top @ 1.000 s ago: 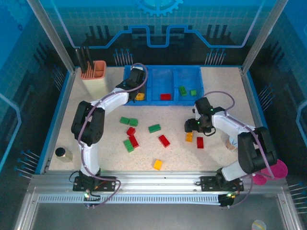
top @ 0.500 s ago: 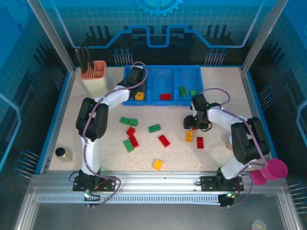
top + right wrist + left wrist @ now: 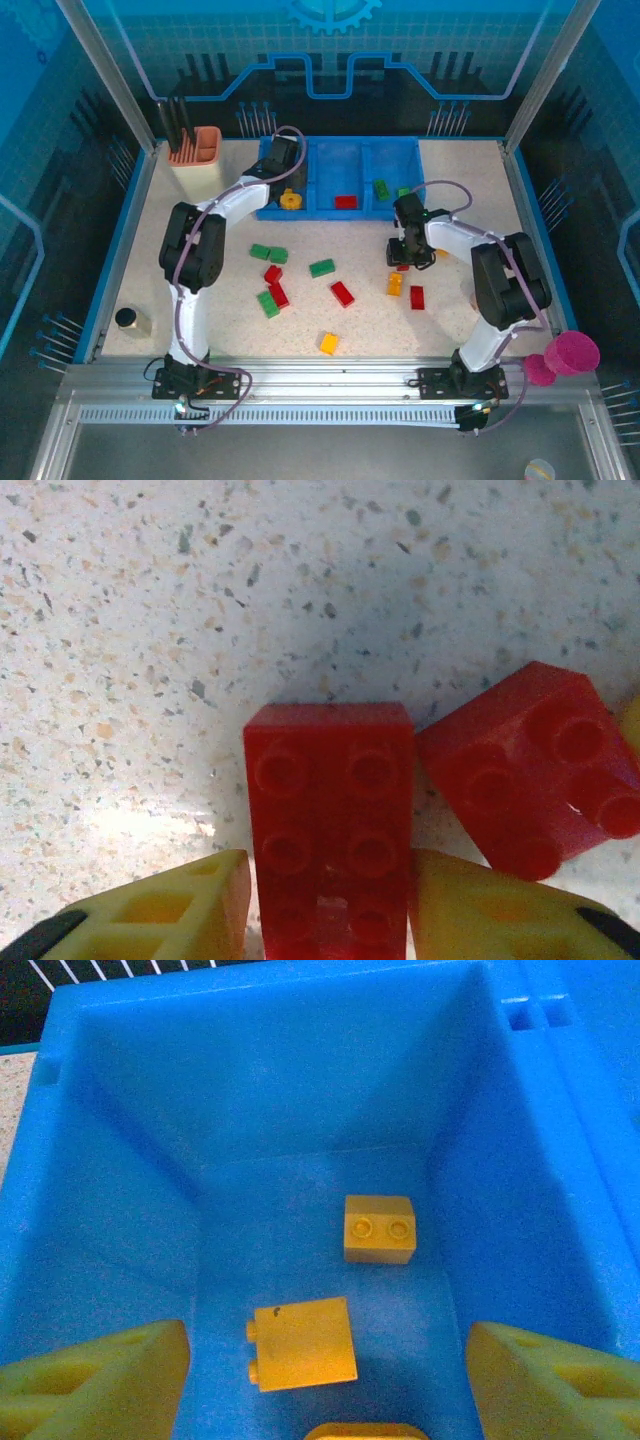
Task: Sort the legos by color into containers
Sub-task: Pick up the lego from the middle-right of the table.
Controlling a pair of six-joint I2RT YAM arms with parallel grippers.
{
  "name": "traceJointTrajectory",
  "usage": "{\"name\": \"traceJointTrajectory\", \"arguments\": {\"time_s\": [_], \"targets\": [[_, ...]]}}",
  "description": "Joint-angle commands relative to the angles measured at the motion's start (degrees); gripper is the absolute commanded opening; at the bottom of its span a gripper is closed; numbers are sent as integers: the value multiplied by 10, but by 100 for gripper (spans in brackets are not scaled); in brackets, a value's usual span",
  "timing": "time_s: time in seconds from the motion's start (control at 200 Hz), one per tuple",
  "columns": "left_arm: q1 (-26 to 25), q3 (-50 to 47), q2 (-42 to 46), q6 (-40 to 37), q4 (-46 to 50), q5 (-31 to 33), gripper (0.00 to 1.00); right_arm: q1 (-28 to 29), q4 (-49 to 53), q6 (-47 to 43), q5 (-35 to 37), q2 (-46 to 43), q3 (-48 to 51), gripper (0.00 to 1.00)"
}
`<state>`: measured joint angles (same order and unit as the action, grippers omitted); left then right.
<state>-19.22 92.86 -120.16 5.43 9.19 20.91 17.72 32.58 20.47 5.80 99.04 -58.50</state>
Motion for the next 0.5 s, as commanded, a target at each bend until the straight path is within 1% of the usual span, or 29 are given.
{"name": "traceJointTrajectory", "arguments": {"time_s": [0.0,0.11,0.26,0.32,0.42,0.495], "targets": [[1,10,74,-18,13,-26,75,11,18,-4,10,21,-18,39],[0,-16,128,-29,22,-34,76,18,29,-7,17,17,-30,33],[-1,-91,223,-47,9,-41,83,33,65,-18,24,-12,-65,30],[0,-113,258,-51,18,-41,86,40,84,-23,30,-26,-92,30],[0,-151,317,-54,43,-56,88,51,108,-32,39,-42,-144,30],[0,-182,359,-42,62,-62,91,59,113,-42,41,-43,-188,29]]}}
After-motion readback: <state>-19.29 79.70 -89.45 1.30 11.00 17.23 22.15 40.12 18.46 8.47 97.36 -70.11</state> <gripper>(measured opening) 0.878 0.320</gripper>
